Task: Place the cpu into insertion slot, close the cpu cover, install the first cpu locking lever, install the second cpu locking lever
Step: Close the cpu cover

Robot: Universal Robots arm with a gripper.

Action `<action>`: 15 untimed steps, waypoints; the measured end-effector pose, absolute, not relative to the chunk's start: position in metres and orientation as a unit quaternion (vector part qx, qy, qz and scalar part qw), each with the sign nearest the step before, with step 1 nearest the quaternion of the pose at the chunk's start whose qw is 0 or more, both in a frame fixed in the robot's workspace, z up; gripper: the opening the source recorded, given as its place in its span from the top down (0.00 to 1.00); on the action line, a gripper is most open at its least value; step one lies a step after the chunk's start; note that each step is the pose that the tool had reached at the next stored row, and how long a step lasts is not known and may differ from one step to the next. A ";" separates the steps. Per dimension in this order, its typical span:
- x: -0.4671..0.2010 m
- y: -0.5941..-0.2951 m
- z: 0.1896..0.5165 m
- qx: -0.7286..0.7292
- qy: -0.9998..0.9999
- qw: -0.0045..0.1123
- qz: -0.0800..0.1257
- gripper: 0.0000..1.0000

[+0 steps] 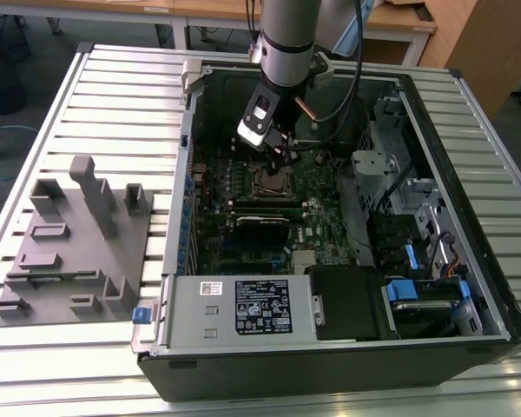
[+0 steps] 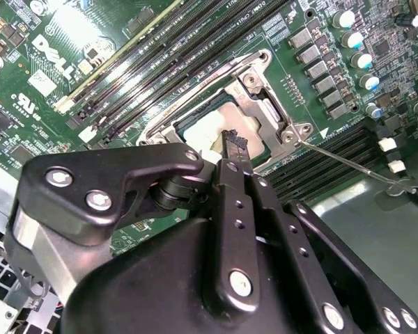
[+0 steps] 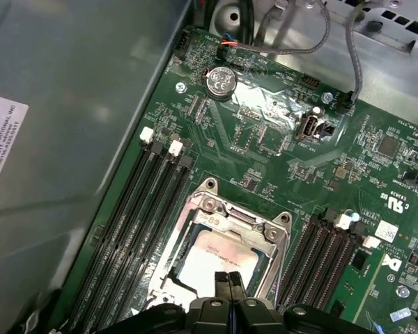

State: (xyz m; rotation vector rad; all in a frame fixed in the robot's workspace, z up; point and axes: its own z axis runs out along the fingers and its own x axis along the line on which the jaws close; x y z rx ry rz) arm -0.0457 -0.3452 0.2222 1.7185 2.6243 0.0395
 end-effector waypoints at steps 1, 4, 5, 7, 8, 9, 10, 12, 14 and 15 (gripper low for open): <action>-0.046 -0.345 0.222 0.548 0.837 0.002 0.013 0.90; -0.046 -0.345 0.222 0.541 0.841 0.002 0.013 0.90; -0.046 -0.345 0.222 0.536 0.844 0.002 0.013 0.90; -0.046 -0.345 0.222 0.522 0.853 0.002 0.013 0.90; -0.046 -0.345 0.222 0.514 0.858 0.002 0.013 0.90; -0.046 -0.345 0.222 0.507 0.862 0.002 0.013 0.90; -0.046 -0.345 0.222 0.503 0.864 0.002 0.013 0.90; -0.046 -0.345 0.222 0.499 0.867 0.001 0.013 0.90; -0.046 -0.345 0.222 0.497 0.868 0.001 0.013 0.90; -0.046 -0.345 0.222 0.496 0.868 0.001 0.013 0.90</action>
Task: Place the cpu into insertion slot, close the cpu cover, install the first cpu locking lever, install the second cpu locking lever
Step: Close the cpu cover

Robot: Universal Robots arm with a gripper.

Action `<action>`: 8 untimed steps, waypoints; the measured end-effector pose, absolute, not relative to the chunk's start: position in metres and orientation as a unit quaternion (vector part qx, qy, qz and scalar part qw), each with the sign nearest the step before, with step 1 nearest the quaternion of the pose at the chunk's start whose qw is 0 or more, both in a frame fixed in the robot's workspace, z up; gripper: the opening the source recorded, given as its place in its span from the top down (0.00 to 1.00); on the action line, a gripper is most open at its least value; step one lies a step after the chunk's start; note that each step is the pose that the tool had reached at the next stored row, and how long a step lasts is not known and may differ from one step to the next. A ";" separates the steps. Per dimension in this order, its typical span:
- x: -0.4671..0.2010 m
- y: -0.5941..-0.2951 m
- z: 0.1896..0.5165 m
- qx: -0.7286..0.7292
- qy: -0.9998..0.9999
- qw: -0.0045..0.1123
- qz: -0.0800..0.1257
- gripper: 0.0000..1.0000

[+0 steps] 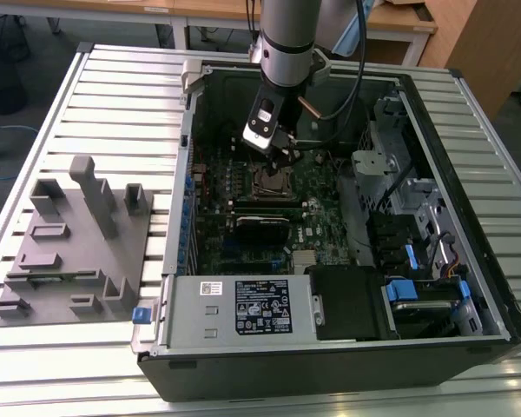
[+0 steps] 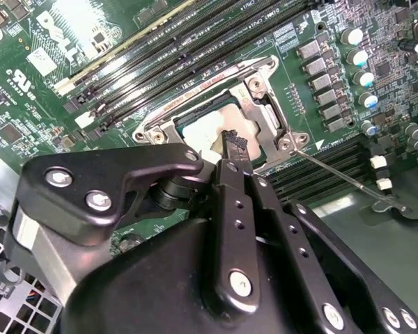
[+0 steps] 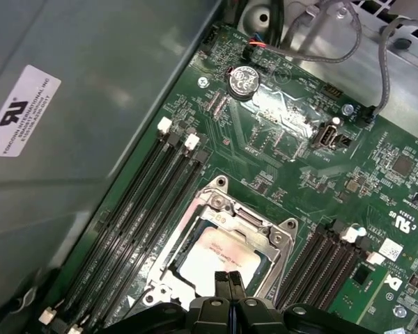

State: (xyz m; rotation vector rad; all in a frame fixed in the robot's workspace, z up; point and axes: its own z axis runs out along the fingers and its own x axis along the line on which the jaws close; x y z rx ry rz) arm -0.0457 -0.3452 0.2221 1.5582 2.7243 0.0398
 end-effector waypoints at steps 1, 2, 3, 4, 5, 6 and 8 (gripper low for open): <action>-0.046 -0.345 0.222 0.496 0.868 0.001 0.013 0.90; -0.046 -0.345 0.222 0.496 0.868 0.001 0.013 0.90; -0.046 -0.345 0.222 0.495 0.869 0.001 0.013 0.90; -0.046 -0.345 0.222 0.495 0.869 0.001 0.013 0.90; -0.046 -0.345 0.222 0.495 0.869 0.001 0.013 0.90; -0.046 -0.345 0.222 0.495 0.869 0.001 0.013 0.90; -0.046 -0.345 0.222 0.495 0.869 0.001 0.013 0.90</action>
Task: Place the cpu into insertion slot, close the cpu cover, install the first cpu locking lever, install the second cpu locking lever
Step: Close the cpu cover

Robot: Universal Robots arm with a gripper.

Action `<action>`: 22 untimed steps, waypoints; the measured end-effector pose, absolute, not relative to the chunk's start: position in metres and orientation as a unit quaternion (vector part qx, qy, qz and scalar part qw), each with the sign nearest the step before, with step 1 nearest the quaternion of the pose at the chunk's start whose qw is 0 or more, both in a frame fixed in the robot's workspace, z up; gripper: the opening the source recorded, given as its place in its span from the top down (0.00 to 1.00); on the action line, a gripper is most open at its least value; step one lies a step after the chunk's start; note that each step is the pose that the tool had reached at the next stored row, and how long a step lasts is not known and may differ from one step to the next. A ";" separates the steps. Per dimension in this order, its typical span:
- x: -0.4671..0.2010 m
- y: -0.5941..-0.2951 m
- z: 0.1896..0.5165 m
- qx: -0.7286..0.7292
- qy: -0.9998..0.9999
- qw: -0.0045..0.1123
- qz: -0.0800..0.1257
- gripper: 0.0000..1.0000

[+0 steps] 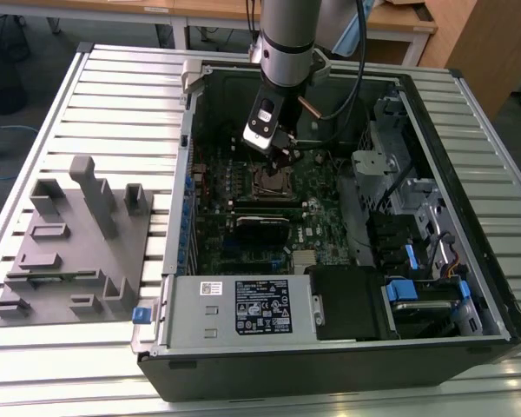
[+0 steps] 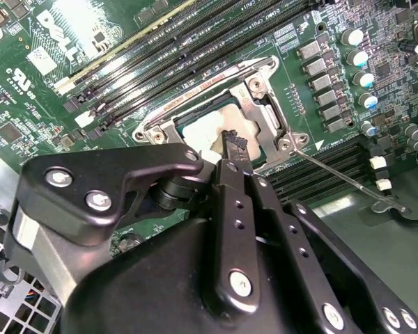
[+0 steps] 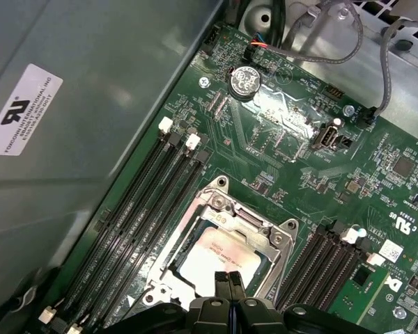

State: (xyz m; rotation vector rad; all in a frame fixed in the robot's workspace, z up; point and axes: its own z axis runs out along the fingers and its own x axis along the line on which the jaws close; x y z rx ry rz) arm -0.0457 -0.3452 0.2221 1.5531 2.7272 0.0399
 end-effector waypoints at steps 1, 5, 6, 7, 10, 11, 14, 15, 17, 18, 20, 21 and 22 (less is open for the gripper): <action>-0.046 -0.345 0.222 0.495 0.869 0.001 0.013 0.90; -0.046 -0.345 0.222 0.495 0.869 0.001 0.013 0.90; -0.046 -0.345 0.222 0.495 0.869 0.001 0.013 0.90; -0.046 -0.345 0.222 0.495 0.869 0.001 0.013 0.90; -0.046 -0.345 0.222 0.493 0.870 0.001 0.013 0.90; -0.046 -0.345 0.222 0.492 0.870 0.001 0.013 0.90; -0.046 -0.345 0.222 0.486 0.874 0.001 0.013 0.90; -0.046 -0.345 0.222 0.483 0.876 0.001 0.013 0.90; -0.046 -0.345 0.222 0.474 0.880 0.002 0.013 0.90; -0.046 -0.345 0.222 0.469 0.883 0.002 0.013 0.90; -0.046 -0.345 0.222 0.465 0.885 0.002 0.013 0.90; -0.046 -0.345 0.222 0.465 0.885 0.002 0.013 0.90; -0.046 -0.345 0.222 0.465 0.885 0.002 0.013 0.90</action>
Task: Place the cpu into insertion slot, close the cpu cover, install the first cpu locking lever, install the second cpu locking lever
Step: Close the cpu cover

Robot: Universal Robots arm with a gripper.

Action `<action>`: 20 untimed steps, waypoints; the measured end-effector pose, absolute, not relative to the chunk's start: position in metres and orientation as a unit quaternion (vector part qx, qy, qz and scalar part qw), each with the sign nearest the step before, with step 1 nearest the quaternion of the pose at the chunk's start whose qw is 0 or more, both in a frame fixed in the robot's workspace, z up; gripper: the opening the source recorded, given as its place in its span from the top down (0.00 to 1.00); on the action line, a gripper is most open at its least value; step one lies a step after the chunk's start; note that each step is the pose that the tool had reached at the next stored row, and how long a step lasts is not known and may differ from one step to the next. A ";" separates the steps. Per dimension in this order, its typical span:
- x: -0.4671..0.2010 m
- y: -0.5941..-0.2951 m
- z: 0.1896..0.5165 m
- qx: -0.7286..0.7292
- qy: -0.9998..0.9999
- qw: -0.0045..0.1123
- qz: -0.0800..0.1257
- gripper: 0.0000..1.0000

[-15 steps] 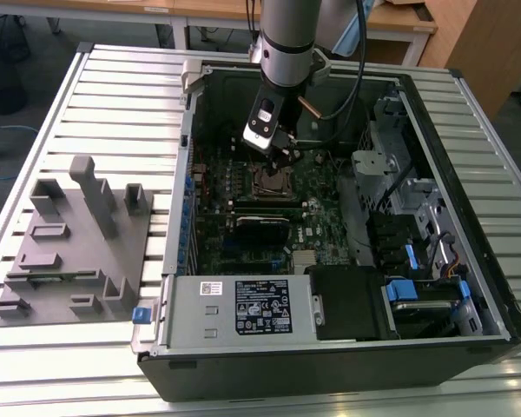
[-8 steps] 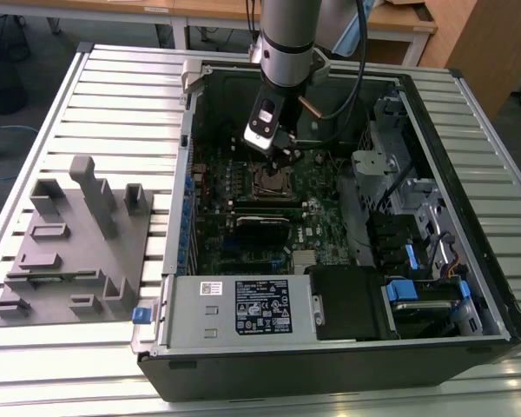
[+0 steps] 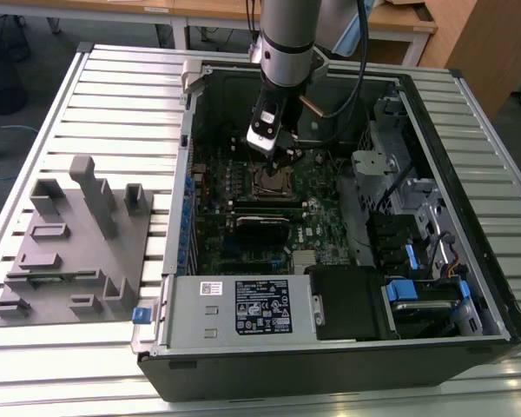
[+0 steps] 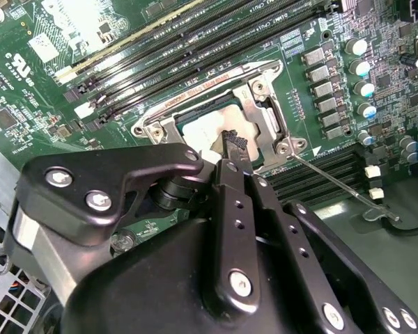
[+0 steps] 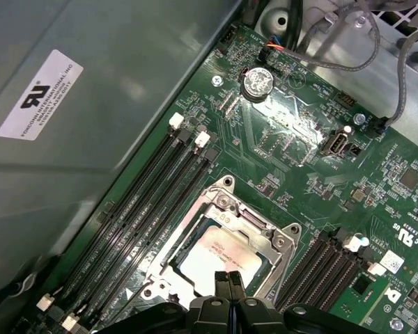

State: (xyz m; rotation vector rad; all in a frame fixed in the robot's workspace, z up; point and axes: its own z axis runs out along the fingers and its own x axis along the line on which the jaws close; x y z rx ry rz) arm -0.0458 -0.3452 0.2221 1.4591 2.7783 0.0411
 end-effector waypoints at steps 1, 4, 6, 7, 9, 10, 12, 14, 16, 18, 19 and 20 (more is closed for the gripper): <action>-0.046 -0.345 0.222 0.465 0.885 0.002 0.013 0.90; -0.046 -0.345 0.222 0.465 0.885 0.002 0.013 0.90; -0.046 -0.345 0.222 0.465 0.885 0.002 0.013 0.90; -0.046 -0.345 0.222 0.465 0.885 0.002 0.013 0.90; -0.046 -0.345 0.222 0.465 0.885 0.002 0.013 0.90; -0.046 -0.345 0.222 0.465 0.885 0.002 0.013 0.90; -0.046 -0.345 0.222 0.463 0.886 0.002 0.013 0.90; -0.046 -0.345 0.222 0.460 0.888 0.002 0.013 0.90; -0.046 -0.345 0.222 0.455 0.890 0.001 0.013 0.90; -0.046 -0.345 0.222 0.448 0.894 0.001 0.013 0.90; -0.046 -0.345 0.222 0.444 0.896 0.001 0.013 0.90; -0.046 -0.345 0.222 0.441 0.897 0.001 0.013 0.90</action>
